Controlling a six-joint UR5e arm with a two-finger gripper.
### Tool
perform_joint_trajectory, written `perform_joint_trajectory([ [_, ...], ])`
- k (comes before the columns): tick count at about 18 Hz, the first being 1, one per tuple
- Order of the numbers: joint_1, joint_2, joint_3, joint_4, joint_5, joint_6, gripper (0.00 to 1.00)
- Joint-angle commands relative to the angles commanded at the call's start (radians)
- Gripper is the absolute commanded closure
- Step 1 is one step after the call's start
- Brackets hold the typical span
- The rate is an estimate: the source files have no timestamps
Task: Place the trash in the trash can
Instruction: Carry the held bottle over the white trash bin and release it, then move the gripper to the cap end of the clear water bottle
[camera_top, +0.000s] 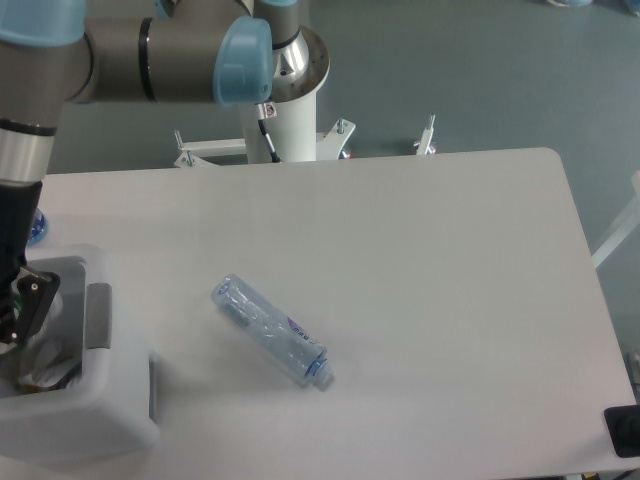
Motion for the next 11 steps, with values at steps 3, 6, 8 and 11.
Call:
perform_joint_trajectory([
  [3,0.000,0.023,-0.026,-0.002,0.003,-0.008,0.00],
  [6,0.018,0.051,-0.072,-0.006,0.032,-0.034,0.00],
  [8,0.095,0.077,-0.144,-0.008,0.083,-0.098,0.00],
  [11,0.201,0.095,-0.231,-0.008,0.112,-0.167,0.00],
])
